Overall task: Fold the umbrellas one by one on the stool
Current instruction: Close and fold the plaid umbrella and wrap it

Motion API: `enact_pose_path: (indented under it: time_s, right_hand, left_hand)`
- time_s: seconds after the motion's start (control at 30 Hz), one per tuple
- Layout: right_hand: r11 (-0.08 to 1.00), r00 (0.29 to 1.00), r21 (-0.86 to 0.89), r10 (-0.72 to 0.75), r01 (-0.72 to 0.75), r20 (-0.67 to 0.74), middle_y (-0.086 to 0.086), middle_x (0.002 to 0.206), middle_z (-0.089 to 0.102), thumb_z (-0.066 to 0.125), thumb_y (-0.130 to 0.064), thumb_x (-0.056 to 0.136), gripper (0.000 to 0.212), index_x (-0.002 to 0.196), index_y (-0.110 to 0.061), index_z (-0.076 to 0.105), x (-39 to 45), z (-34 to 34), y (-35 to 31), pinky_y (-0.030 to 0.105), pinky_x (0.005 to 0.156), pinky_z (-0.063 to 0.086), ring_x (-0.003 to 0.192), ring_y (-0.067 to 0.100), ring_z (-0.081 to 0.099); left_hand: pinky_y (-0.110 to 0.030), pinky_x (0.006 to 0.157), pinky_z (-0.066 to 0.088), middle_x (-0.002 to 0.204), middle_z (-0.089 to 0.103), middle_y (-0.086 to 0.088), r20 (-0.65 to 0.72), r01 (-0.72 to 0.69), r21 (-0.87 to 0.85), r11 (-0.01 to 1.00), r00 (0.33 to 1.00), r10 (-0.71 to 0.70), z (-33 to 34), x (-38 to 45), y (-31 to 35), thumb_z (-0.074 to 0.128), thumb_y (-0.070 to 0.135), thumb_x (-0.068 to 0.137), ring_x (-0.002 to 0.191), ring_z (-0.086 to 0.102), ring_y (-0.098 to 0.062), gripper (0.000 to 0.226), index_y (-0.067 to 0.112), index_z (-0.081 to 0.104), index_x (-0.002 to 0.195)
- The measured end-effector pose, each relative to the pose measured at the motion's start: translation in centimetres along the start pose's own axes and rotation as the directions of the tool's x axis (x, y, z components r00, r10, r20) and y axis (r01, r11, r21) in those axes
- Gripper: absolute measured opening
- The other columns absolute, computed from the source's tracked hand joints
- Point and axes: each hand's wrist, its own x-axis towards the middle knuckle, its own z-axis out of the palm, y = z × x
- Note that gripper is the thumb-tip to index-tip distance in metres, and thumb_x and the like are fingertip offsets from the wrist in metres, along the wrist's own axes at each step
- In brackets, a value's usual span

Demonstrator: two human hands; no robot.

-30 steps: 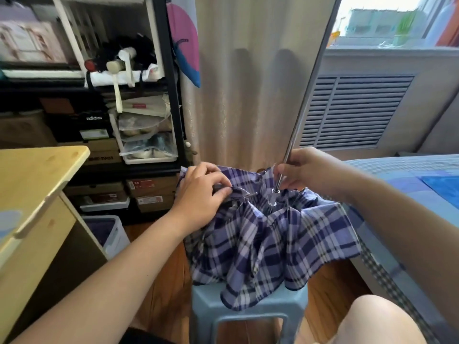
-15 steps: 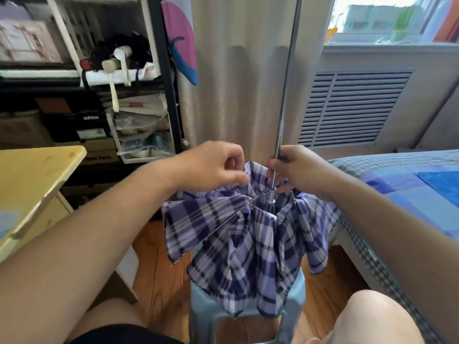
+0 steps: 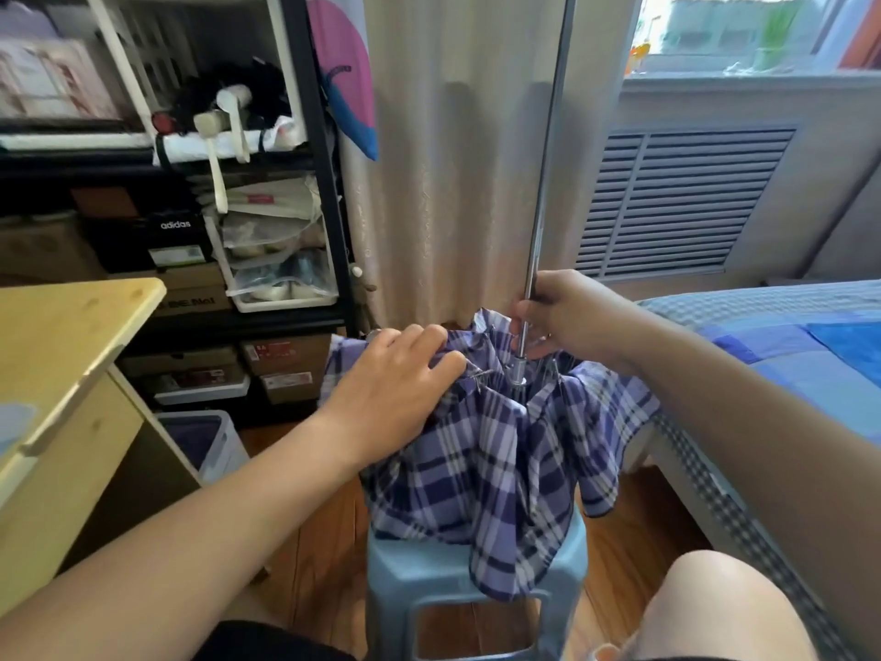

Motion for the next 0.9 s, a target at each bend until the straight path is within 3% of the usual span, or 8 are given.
enact_pose_path:
  time_s: [0.13,0.23,0.3,0.37,0.5,0.7,0.83,0.9]
  right_hand:
    - [1.000,1.000,0.000,-0.006,0.006,0.010,0.007,0.089,0.071,0.052,-0.010,0.107,0.014,0.104,-0.004,0.064,0.1,-0.3,0.4,0.050,0.088,0.062,0.085,0.026,0.070]
    - [1.000,0.999,0.018,-0.014,0.013,0.047,0.007,0.093,0.072,0.052,-0.009,0.107,0.014,0.106,-0.003,0.065,-0.1,-0.9,0.3,0.049,0.090,0.062,0.096,0.032,0.074]
    - [0.999,0.994,0.022,-0.026,0.024,0.104,0.010,0.096,0.073,0.052,-0.008,0.106,0.015,0.107,0.000,0.065,-0.4,-1.2,-0.1,0.047,0.091,0.062,0.101,0.034,0.073]
    - [0.999,0.989,-0.003,-0.036,0.037,0.142,0.015,0.103,0.074,0.052,-0.007,0.106,0.015,0.107,0.001,0.065,-0.6,-1.3,-0.4,0.042,0.090,0.062,0.101,0.031,0.074]
    - [0.999,0.985,-0.003,-0.052,0.054,0.164,0.014,0.098,0.073,0.050,-0.003,0.106,0.016,0.099,-0.003,0.064,-0.9,-1.4,-0.3,0.034,0.084,0.063,0.093,0.027,0.075]
    - [0.997,1.000,0.079,-0.005,0.005,0.004,0.009,0.088,0.070,0.052,-0.002,0.105,0.018,0.092,-0.004,0.064,0.0,-1.9,0.4,0.034,0.078,0.064,0.085,0.026,0.075]
    - [0.983,0.991,0.183,0.053,-0.029,-0.125,0.017,0.092,0.069,0.053,-0.003,0.105,0.016,0.092,-0.005,0.061,0.9,-2.9,-0.2,0.048,0.086,0.062,0.092,0.040,0.073]
    - [0.979,0.984,0.201,0.066,-0.032,-0.163,0.018,0.094,0.070,0.054,-0.004,0.105,0.012,0.095,-0.003,0.061,1.1,-3.1,-0.7,0.045,0.082,0.064,0.089,0.038,0.073]
  left_hand:
    - [-0.046,0.076,0.048,0.097,0.063,-0.003,-0.009,-0.082,0.015,0.997,0.997,0.082,-3.5,3.0,-2.5,0.057,0.016,0.086,0.092,0.059,-0.030,0.017,0.019,0.071,0.094]
    - [-0.040,0.090,0.047,0.097,0.075,0.010,0.194,-0.138,-0.016,0.990,0.971,0.139,-6.4,5.9,-4.6,0.065,0.026,0.093,0.099,0.066,-0.020,0.020,0.035,0.077,0.105]
    - [-0.036,0.096,0.047,0.104,0.074,0.020,0.372,-0.074,-0.127,0.989,0.921,0.117,-7.7,7.8,-5.5,0.070,0.040,0.093,0.102,0.066,-0.011,0.022,0.043,0.073,0.114]
    - [-0.033,0.088,0.051,0.091,0.070,0.023,0.535,0.105,-0.277,0.955,0.842,0.062,-8.0,9.1,-5.9,0.075,0.046,0.089,0.091,0.065,-0.006,0.020,0.045,0.074,0.109]
    - [-0.035,0.088,0.053,0.092,0.071,0.013,0.692,0.180,-0.195,0.964,0.722,0.006,-5.8,9.7,-7.0,0.066,0.042,0.097,0.092,0.064,-0.015,0.017,0.030,0.077,0.100]
    - [-0.027,0.079,0.038,0.086,0.060,0.014,0.679,0.320,-0.216,0.922,0.728,-0.094,-2.9,6.6,-8.6,0.056,0.027,0.103,0.089,0.057,-0.016,0.012,0.032,0.062,0.095]
    - [-0.033,0.084,0.044,0.099,0.065,0.003,0.591,0.470,-0.310,0.826,0.776,-0.220,-2.4,3.4,-9.7,0.053,0.020,0.104,0.098,0.060,-0.021,0.011,0.022,0.062,0.099]
    - [-0.032,0.082,0.042,0.098,0.067,0.002,0.545,0.559,-0.401,0.725,0.782,-0.302,-1.7,1.4,-9.2,0.054,0.018,0.104,0.096,0.061,-0.019,0.011,0.021,0.064,0.099]
